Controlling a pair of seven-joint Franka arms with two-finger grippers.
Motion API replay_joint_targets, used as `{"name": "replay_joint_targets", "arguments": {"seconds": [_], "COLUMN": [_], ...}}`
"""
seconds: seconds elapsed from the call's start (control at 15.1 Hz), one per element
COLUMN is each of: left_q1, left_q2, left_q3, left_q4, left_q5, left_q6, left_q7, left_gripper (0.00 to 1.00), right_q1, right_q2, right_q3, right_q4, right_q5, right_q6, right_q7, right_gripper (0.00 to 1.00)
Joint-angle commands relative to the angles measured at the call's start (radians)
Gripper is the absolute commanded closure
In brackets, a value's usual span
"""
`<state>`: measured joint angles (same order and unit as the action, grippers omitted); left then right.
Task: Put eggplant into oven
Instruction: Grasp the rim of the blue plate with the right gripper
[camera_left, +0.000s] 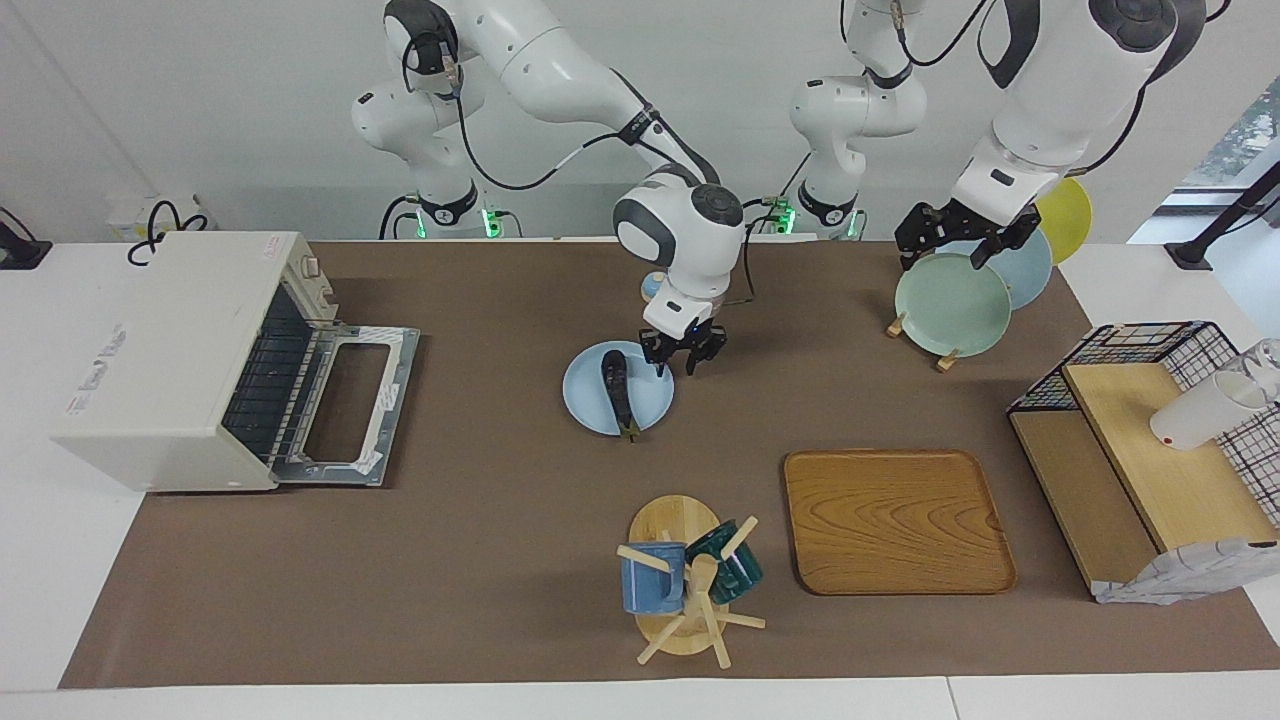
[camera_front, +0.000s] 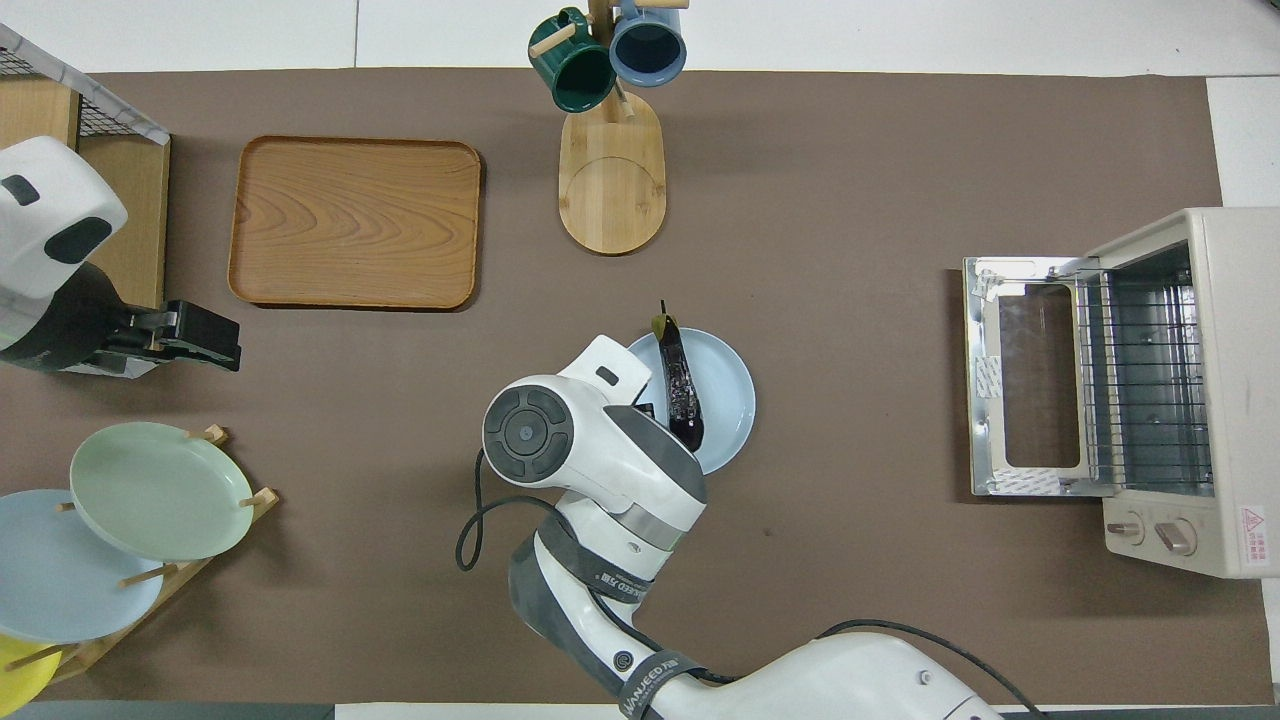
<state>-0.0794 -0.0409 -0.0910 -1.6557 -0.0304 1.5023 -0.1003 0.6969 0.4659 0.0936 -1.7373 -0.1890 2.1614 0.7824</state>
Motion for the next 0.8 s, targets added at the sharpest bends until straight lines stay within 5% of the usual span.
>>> {"name": "replay_joint_targets", "arguments": {"seconds": [0.0, 0.2, 0.53, 0.66, 0.73], "left_q1": [-0.014, -0.014, -0.002, -0.007, -0.008], "left_q2": [0.004, 0.012, 0.019, 0.018, 0.016], "left_q3": [0.005, 0.005, 0.004, 0.004, 0.002], "left_q4": [-0.038, -0.035, -0.015, -0.015, -0.016], "left_q5": [-0.011, -0.002, 0.023, 0.023, 0.020], "left_q6": [0.050, 0.050, 0.045, 0.047, 0.055], "left_q7": [-0.010, -0.009, -0.007, -0.006, -0.006], "left_gripper": [0.00, 0.00, 0.00, 0.00, 0.00], "right_q1": [-0.011, -0.011, -0.010, -0.008, -0.004], "right_q2": [-0.042, -0.049, -0.059, -0.062, -0.062], "right_q3": [0.006, 0.006, 0.006, 0.006, 0.005], "right_q4": [-0.063, -0.087, -0.126, -0.125, -0.123], "right_q5": [-0.021, -0.043, -0.043, -0.044, -0.053], "right_q6": [0.026, 0.029, 0.066, 0.057, 0.052], "right_q7": [-0.009, -0.008, -0.006, -0.008, -0.006], "right_gripper": [0.56, 0.67, 0.72, 0.97, 1.00]}}
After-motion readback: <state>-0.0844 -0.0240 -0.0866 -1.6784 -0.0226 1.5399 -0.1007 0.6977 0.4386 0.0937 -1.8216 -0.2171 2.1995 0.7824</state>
